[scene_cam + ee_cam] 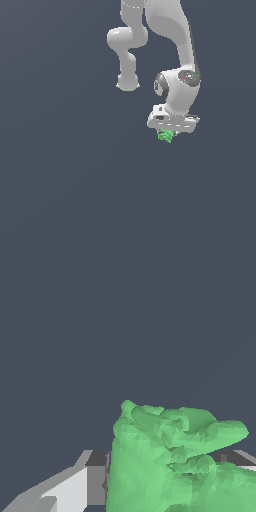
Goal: Pick up the object and move it to a goal position.
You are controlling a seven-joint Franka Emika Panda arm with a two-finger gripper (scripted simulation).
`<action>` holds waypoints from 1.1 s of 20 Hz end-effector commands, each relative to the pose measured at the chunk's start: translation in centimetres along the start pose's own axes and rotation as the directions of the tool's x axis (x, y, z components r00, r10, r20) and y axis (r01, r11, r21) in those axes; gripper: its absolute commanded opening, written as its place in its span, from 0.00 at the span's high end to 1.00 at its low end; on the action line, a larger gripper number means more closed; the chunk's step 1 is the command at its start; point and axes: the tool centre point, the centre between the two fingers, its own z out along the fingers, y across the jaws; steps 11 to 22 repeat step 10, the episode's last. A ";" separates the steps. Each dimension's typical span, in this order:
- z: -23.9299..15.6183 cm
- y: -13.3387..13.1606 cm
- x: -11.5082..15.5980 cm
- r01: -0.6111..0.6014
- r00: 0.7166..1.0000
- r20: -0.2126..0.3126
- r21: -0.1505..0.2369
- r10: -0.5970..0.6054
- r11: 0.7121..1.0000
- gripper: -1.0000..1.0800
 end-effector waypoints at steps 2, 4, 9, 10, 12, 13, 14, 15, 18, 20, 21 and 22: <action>-0.5 -1.6 -0.1 -0.002 1.000 0.000 0.000 0.002 1.000 1.00; -0.6 -2.1 -0.1 -0.002 1.000 0.000 0.000 0.002 1.000 1.00; -0.6 -2.0 0.0 -0.002 1.000 0.000 0.000 0.002 1.000 1.00; -0.6 -2.0 0.0 -0.002 1.000 0.000 0.000 0.002 1.000 1.00; -0.6 -2.0 0.0 -0.002 1.000 0.000 0.000 0.002 1.000 1.00; -0.6 -2.0 0.0 -0.002 1.000 0.000 0.000 0.002 1.000 1.00; -0.6 -2.0 0.0 -0.002 1.000 0.000 0.000 0.002 1.000 1.00; -0.6 -2.0 0.0 -0.002 1.000 0.000 0.000 0.002 1.000 1.00; -0.6 -2.0 0.0 -0.002 1.000 0.000 0.000 0.002 1.000 1.00; -0.6 -2.0 0.0 -0.002 1.000 0.000 0.000 0.002 1.000 1.00; -0.6 -2.0 0.0 -0.002 1.000 0.000 0.000 0.002 1.000 1.00; -0.6 -2.0 0.0 -0.002 1.000 0.000 0.000 0.002 1.000 1.00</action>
